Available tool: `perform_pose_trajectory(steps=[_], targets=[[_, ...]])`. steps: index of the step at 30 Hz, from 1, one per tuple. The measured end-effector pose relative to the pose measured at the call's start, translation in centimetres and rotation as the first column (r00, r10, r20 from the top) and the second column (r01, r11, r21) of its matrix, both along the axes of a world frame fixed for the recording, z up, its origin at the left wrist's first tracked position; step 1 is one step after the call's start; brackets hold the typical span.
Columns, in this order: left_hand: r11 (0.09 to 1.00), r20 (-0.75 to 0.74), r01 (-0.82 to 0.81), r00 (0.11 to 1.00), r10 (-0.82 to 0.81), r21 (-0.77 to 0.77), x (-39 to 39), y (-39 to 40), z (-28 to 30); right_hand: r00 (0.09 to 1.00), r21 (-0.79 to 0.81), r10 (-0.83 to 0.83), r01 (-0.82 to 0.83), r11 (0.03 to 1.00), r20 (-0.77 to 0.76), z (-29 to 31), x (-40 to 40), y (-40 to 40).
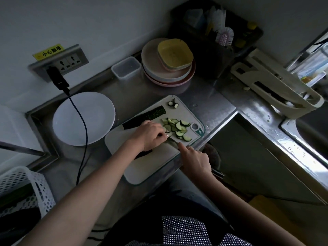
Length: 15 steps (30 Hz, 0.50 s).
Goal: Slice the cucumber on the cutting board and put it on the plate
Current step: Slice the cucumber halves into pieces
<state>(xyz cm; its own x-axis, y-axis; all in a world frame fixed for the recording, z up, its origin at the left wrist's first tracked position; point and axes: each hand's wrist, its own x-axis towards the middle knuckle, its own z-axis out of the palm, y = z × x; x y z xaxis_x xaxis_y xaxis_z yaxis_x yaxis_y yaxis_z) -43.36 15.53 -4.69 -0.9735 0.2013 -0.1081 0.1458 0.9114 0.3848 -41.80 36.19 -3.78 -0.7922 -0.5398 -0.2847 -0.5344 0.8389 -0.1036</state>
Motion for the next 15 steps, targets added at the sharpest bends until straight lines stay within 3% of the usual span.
perform_pose_trajectory(steps=[4,6,8,11,13,15], targets=[[0.994,0.168,0.052,0.985,-0.035,-0.096,-1.1,0.7,0.0,0.999,-0.008,0.033,-0.033,0.999,0.006,0.5,-0.2,-0.5],[0.999,0.229,-0.044,0.973,0.036,0.028,-1.2,0.5,0.0,1.000,-0.010,0.029,-0.029,1.000,0.007,0.5,-0.2,-0.3],[0.968,0.096,-0.163,0.984,0.147,0.189,-0.8,0.1,0.3,1.000,-0.035,0.012,-0.012,0.999,0.001,0.3,-0.1,0.2],[0.972,-0.337,-0.142,0.920,0.199,0.186,0.1,-0.7,0.3,0.999,-0.067,-0.038,0.038,0.997,-0.003,0.2,-0.4,0.7],[0.996,-0.425,-0.019,0.904,0.053,0.083,1.0,-0.5,-0.2,0.998,-0.082,-0.066,0.065,0.995,-0.007,0.2,-0.8,0.7],[0.991,-0.373,0.132,0.918,-0.131,-0.022,2.1,0.2,-1.2,0.994,-0.128,-0.108,0.106,0.986,-0.010,0.2,-1.1,0.4]])
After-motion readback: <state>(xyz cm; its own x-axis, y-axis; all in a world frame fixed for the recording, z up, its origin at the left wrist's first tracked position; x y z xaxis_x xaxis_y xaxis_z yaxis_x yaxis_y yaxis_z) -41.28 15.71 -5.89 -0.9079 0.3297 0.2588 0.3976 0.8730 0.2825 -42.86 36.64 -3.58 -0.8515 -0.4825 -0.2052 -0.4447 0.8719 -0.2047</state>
